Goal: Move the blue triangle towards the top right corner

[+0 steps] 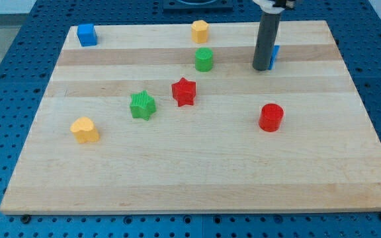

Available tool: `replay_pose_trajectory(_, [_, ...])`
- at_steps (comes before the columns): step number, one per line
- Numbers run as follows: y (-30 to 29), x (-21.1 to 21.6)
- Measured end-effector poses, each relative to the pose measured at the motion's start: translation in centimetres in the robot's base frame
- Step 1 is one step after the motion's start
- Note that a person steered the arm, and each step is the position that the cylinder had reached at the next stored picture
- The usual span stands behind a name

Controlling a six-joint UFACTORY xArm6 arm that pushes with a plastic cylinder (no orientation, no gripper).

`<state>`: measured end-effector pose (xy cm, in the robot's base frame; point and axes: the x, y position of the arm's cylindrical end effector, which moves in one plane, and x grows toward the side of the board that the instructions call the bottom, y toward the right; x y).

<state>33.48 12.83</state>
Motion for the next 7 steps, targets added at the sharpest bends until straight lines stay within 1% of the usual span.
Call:
replay_pose_trajectory(1, [1.7,-0.5])
replay_pose_trajectory(2, [2.6,-2.1])
replay_pose_trajectory(4, [2.6,-5.1])
replay_pose_trajectory(6, [4.1,-6.8])
replay_pose_trajectory(7, [4.1,-6.9])
